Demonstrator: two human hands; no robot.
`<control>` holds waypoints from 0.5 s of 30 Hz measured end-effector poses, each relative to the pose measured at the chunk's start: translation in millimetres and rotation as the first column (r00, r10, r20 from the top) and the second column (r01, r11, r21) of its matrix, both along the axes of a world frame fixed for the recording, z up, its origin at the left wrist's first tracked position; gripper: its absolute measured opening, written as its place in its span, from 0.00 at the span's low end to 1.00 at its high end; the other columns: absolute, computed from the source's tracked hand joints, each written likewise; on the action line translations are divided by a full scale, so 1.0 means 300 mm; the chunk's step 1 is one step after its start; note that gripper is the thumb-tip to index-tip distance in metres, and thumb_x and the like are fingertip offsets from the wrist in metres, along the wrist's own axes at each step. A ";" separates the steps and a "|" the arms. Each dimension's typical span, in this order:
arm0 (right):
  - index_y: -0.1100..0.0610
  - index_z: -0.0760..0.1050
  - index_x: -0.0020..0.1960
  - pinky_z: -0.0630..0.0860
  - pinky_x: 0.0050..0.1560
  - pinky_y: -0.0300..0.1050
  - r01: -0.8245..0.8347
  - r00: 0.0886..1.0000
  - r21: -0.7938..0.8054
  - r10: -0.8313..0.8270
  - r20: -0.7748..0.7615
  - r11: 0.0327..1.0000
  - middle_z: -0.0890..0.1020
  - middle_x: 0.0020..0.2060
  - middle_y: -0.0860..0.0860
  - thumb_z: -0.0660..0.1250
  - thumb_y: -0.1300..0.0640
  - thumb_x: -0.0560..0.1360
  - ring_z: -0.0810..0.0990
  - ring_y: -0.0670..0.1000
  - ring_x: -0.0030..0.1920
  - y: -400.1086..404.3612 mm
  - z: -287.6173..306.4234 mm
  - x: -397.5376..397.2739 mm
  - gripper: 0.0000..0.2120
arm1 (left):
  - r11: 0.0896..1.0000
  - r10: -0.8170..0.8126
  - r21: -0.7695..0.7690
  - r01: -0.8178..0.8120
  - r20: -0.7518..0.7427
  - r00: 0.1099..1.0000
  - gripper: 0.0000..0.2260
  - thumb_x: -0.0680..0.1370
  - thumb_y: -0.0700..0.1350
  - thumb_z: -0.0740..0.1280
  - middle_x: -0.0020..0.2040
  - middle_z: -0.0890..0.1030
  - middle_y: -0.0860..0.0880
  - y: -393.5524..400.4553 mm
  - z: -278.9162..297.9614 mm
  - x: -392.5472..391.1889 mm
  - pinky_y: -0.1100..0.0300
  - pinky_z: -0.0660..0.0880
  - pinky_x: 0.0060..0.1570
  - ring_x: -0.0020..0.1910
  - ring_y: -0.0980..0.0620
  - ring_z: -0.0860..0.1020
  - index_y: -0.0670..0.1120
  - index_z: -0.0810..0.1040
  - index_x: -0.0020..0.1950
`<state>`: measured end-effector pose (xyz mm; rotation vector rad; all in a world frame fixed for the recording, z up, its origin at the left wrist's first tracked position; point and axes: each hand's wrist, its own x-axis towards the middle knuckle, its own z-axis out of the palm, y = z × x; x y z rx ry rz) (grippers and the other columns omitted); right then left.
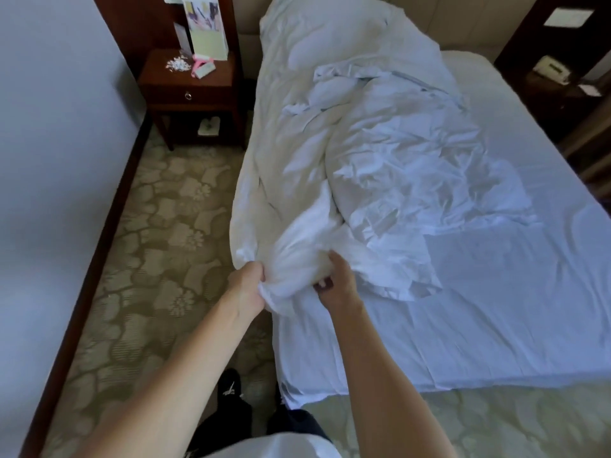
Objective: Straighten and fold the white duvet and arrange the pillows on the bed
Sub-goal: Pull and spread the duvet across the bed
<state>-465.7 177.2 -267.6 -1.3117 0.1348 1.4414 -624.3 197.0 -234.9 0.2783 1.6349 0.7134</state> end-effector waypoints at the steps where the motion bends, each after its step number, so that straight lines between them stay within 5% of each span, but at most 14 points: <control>1: 0.55 0.74 0.49 0.74 0.38 0.46 0.002 0.999 -0.023 -0.003 -0.054 1.000 0.76 0.38 0.54 0.66 0.54 0.78 0.75 0.52 0.37 -0.003 -0.010 0.015 0.05 | 1.000 0.024 0.012 -0.024 -0.010 1.000 0.20 0.68 0.35 0.58 0.47 0.81 0.40 0.004 -0.008 -0.003 0.43 0.80 0.51 0.45 0.39 0.81 0.37 0.78 0.58; 3: 0.50 0.74 0.56 0.77 0.55 0.51 -0.011 0.998 -0.036 0.008 -0.061 0.999 0.80 0.53 0.57 0.67 0.46 0.74 0.79 0.56 0.51 -0.002 -0.046 0.049 0.13 | 1.000 0.009 0.028 -0.008 -0.007 1.000 0.20 0.68 0.35 0.58 0.48 0.82 0.40 -0.020 0.033 -0.001 0.43 0.80 0.50 0.46 0.38 0.81 0.38 0.78 0.58; 6: 0.46 0.68 0.72 0.65 0.72 0.61 -0.010 0.992 0.009 0.011 -0.124 1.000 0.71 0.72 0.52 0.68 0.39 0.73 0.70 0.62 0.71 0.007 -0.045 0.096 0.30 | 1.000 -0.006 0.010 0.006 -0.017 1.000 0.12 0.76 0.37 0.57 0.49 0.82 0.38 -0.076 0.100 0.010 0.40 0.79 0.54 0.48 0.38 0.81 0.41 0.78 0.54; 8: 0.50 0.66 0.74 0.66 0.72 0.59 0.045 0.991 -0.036 -0.049 -0.124 0.998 0.71 0.71 0.50 0.64 0.38 0.77 0.69 0.61 0.72 0.013 -0.003 0.129 0.30 | 1.000 -0.027 0.005 0.027 -0.032 0.999 0.12 0.78 0.38 0.57 0.49 0.82 0.38 -0.103 0.111 0.009 0.41 0.79 0.54 0.49 0.38 0.81 0.42 0.78 0.54; 12: 0.57 0.67 0.73 0.73 0.57 0.50 0.141 0.988 -0.093 -0.135 0.073 0.986 0.75 0.60 0.53 0.61 0.45 0.80 0.75 0.57 0.57 -0.041 0.086 0.170 0.25 | 0.997 -0.080 0.019 0.080 -0.031 0.996 0.15 0.76 0.36 0.57 0.50 0.82 0.37 -0.151 0.117 -0.011 0.42 0.80 0.54 0.49 0.38 0.81 0.40 0.78 0.58; 15: 0.56 0.66 0.74 0.73 0.63 0.52 0.174 0.975 0.041 -0.178 0.130 0.984 0.75 0.66 0.53 0.59 0.46 0.81 0.75 0.56 0.60 -0.165 0.135 0.146 0.25 | 0.993 -0.095 0.064 0.096 -0.021 0.995 0.13 0.77 0.36 0.58 0.47 0.82 0.38 -0.221 0.188 -0.026 0.45 0.80 0.52 0.46 0.38 0.81 0.40 0.79 0.56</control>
